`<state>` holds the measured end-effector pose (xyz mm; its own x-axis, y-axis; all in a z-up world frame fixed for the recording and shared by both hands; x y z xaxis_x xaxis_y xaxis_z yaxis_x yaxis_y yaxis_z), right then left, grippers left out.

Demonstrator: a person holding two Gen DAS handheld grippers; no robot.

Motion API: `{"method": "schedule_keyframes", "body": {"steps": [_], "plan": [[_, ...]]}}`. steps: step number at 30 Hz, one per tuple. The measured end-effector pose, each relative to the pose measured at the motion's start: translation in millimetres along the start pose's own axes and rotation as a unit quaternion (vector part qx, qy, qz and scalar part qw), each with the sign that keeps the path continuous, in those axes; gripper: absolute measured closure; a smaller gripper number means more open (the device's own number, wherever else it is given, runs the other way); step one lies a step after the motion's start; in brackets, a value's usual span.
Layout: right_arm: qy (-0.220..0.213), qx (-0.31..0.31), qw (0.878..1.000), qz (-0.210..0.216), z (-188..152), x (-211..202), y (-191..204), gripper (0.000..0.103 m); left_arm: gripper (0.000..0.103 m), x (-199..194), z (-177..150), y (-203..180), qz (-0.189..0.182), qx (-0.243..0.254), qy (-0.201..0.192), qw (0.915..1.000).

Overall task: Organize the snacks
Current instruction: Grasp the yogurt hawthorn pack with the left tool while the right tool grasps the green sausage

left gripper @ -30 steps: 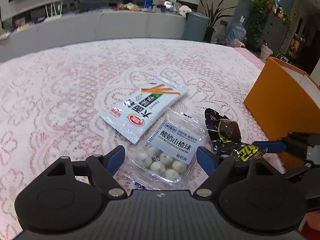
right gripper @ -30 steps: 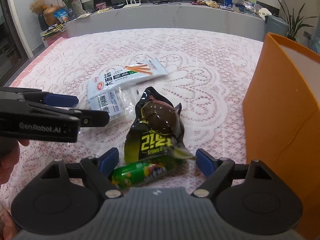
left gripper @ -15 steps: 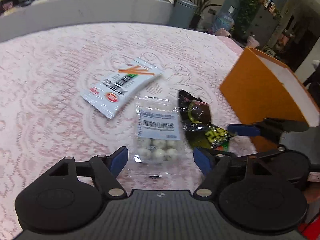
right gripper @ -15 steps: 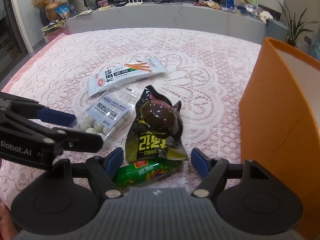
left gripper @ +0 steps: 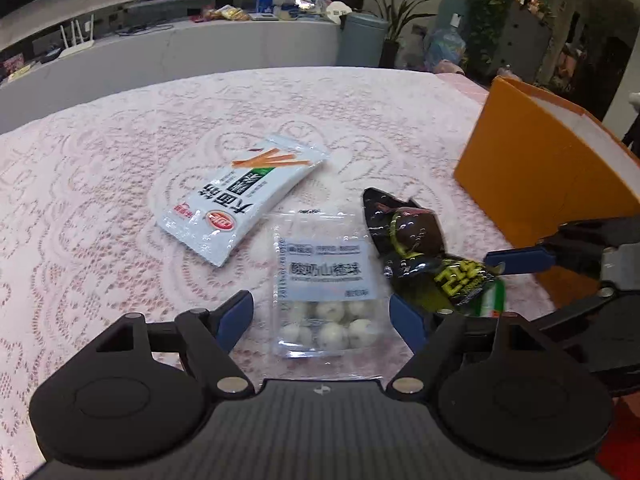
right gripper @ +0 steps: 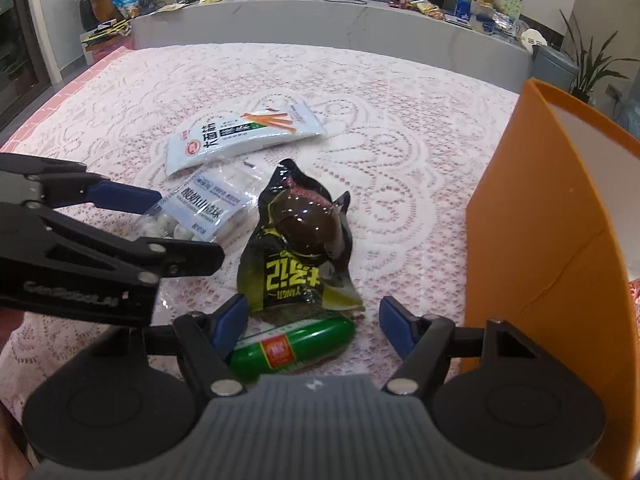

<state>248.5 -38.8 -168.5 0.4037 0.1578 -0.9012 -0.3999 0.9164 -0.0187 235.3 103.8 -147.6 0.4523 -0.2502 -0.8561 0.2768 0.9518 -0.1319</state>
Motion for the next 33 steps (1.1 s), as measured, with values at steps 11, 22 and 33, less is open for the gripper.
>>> {"method": "schedule_keyframes", "body": {"steps": [11, 22, 33], "plan": [[-0.001, 0.009, 1.000, -0.006, -5.3, -7.9, -1.1, 0.032, 0.015, 10.4, 6.7, -20.2, 0.071, 0.009, 0.007, 0.9974], [-0.018, 0.041, 0.999, 0.024, -21.4, -35.5, -1.0, 0.031, 0.036, -5.9, 1.0, -14.1, 0.052, -0.043, 0.035, 0.9971], [0.002, 0.112, 0.993, 0.035, -24.3, -33.1, -5.3, 0.054, 0.036, -32.9, -8.3, -14.1, 0.040, -0.083, 0.013, 0.9957]]}}
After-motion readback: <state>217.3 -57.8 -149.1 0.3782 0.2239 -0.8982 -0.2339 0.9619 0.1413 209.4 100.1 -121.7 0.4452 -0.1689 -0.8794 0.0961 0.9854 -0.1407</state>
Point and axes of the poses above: each gripper's, at about its wrist camera, not at the fingertips, and x roughly the way its jaws point, y to its left, z to its top, the point moved 2 cm from there along x, roughly the way its jaws point, and after that the axes turned 11 degrees about y, right-handed, at the moved point
